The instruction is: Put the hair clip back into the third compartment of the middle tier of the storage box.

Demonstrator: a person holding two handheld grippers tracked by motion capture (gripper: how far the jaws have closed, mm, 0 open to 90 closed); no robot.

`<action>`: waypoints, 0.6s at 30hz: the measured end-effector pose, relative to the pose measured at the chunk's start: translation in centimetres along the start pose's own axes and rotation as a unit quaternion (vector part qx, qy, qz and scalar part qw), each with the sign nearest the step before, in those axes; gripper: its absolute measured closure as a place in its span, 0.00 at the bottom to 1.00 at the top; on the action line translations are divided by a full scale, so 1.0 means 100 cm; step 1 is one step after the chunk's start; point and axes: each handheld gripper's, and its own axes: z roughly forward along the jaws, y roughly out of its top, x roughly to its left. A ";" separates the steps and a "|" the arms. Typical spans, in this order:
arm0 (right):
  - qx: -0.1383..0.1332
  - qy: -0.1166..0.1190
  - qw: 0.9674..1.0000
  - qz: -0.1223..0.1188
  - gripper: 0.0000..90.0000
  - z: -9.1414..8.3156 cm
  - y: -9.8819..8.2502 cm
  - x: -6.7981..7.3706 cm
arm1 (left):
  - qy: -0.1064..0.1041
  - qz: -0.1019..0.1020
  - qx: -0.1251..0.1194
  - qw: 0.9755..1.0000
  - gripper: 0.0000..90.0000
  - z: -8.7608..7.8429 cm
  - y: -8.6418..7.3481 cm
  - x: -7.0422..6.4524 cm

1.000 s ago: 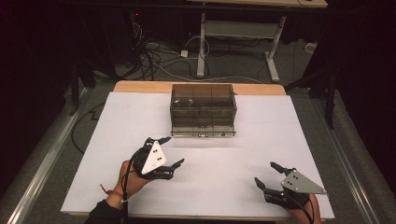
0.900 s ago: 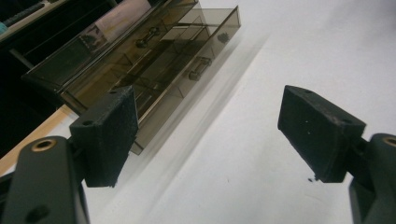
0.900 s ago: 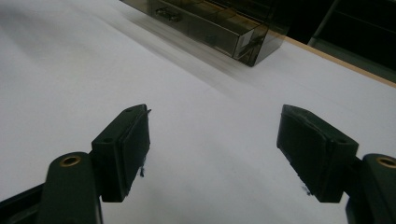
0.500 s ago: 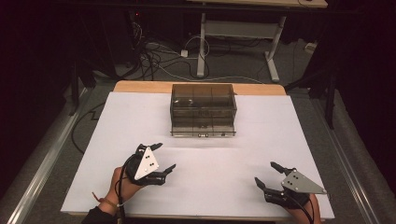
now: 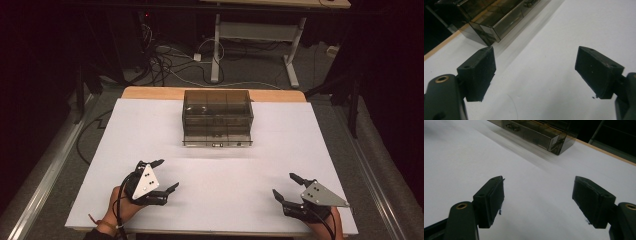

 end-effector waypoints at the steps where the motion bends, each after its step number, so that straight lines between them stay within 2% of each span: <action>1: 0.000 0.001 1.000 0.002 0.29 0.000 0.000 0.000 | 0.003 0.000 0.001 1.000 0.18 -0.001 -0.001 0.001; 18: 0.000 0.000 1.000 0.012 0.29 0.001 -0.003 -0.006 | 0.041 -0.028 0.016 0.999 0.18 -0.030 -0.018 0.022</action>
